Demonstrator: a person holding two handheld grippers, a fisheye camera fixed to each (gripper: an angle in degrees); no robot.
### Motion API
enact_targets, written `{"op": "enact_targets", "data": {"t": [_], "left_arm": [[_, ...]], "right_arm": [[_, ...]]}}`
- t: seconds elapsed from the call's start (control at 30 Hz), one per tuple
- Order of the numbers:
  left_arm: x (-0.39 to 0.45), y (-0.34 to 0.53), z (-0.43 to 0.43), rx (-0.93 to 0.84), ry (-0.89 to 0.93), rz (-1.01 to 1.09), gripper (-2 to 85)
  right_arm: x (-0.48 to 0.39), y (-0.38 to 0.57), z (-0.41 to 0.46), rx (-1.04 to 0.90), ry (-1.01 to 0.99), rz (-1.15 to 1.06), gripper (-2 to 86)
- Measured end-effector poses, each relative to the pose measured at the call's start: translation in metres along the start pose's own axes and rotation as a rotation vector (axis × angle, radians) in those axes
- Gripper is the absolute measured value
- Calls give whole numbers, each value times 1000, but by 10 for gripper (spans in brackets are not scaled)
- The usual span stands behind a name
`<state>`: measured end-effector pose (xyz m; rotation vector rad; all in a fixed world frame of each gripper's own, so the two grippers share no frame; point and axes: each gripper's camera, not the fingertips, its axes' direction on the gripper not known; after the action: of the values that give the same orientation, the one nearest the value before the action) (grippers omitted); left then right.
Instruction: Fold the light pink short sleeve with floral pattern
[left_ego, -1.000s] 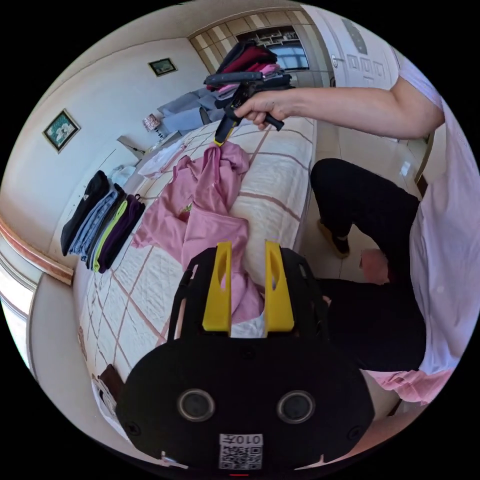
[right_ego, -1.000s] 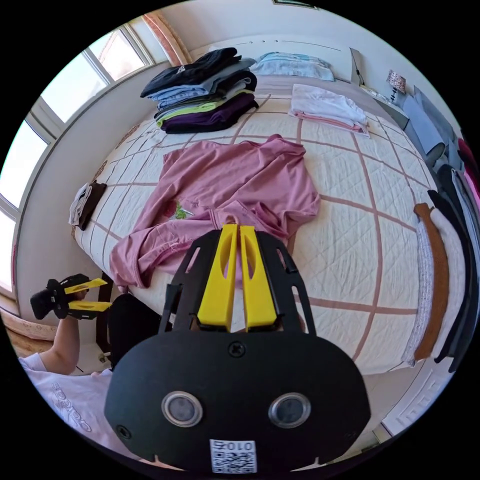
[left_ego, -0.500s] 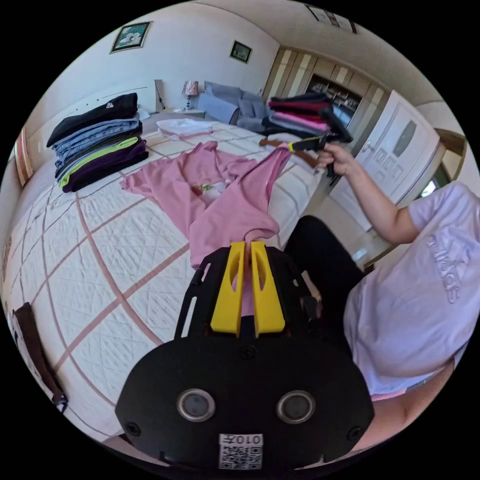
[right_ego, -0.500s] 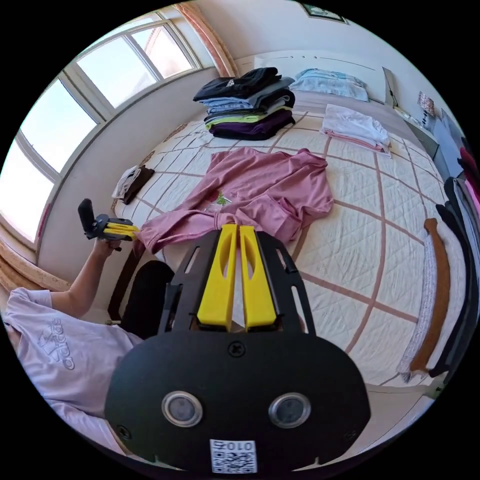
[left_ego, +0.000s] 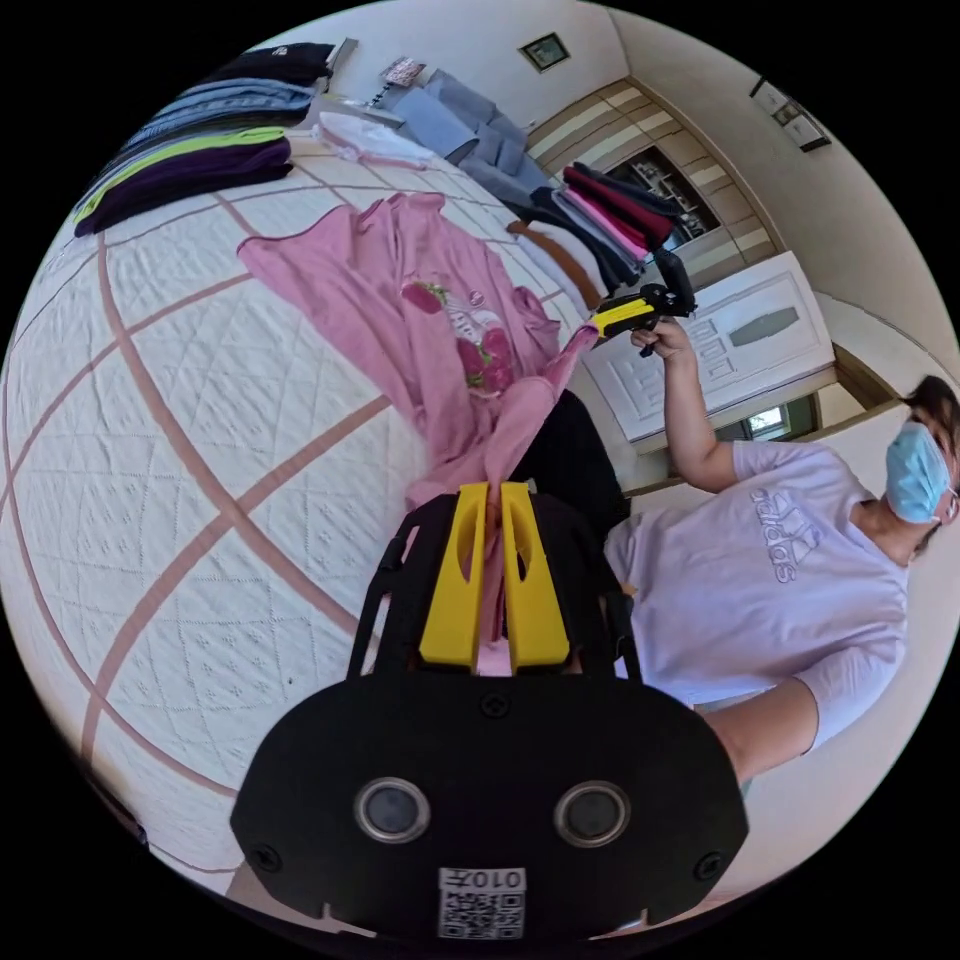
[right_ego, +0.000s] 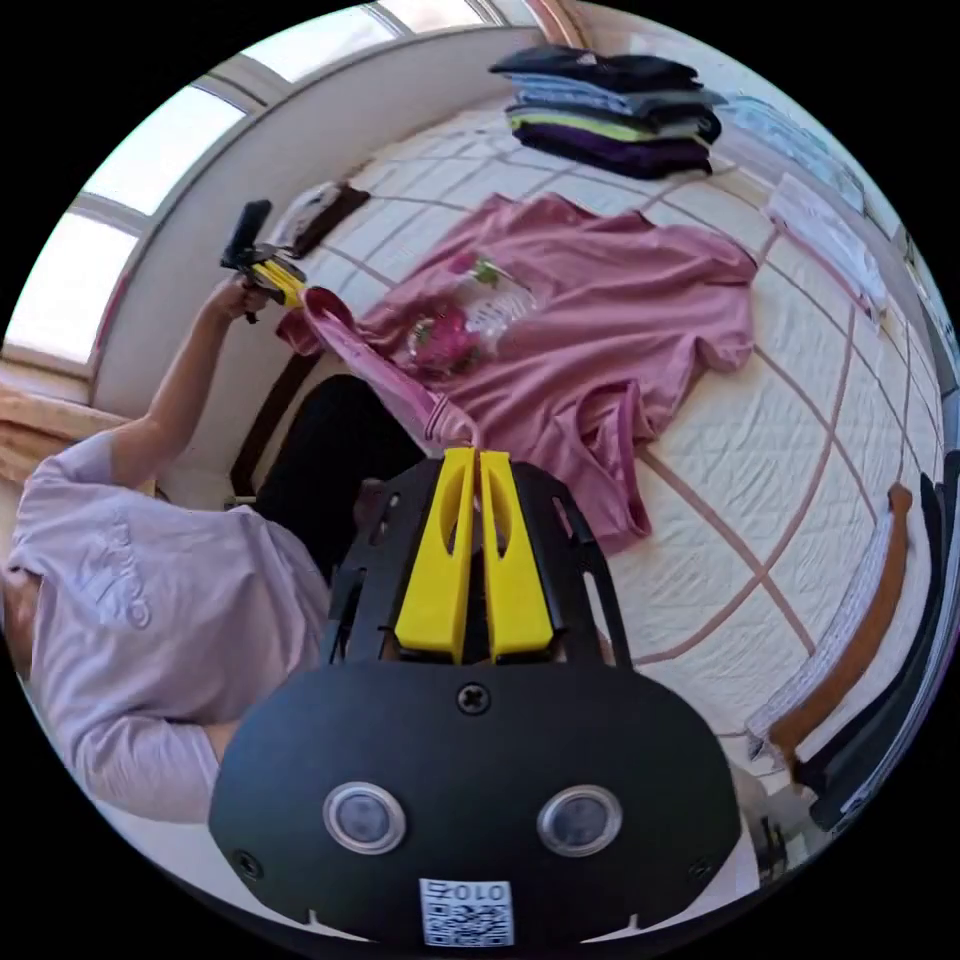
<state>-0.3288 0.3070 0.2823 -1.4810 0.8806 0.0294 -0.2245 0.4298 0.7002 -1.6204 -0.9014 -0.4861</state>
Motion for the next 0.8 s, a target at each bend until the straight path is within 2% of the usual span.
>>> {"op": "enact_targets", "data": {"t": [0.13, 0.33, 0.43, 0.6, 0.67, 0.8], "left_arm": [[-1, -14, 34, 7, -158, 3, 42], [48, 5, 22, 75, -449, 106, 77], [69, -1, 22, 82, -491, 164, 84], [84, -31, 71, -64, -561, 202, 76], [89, -41, 102, -181, -695, 189, 59], [102, -35, 107, -127, -727, 187, 31]], "right_arm": [[12, -26, 68, -71, 113, 29, 18], [16, -3, 68, 166, 82, 27, 18], [14, 4, 66, 215, 62, 15, 21], [11, 6, 79, 235, 47, 80, 31], [7, 12, 75, 281, 49, 88, 37], [-3, 52, 50, 517, 39, 51, 84]]}}
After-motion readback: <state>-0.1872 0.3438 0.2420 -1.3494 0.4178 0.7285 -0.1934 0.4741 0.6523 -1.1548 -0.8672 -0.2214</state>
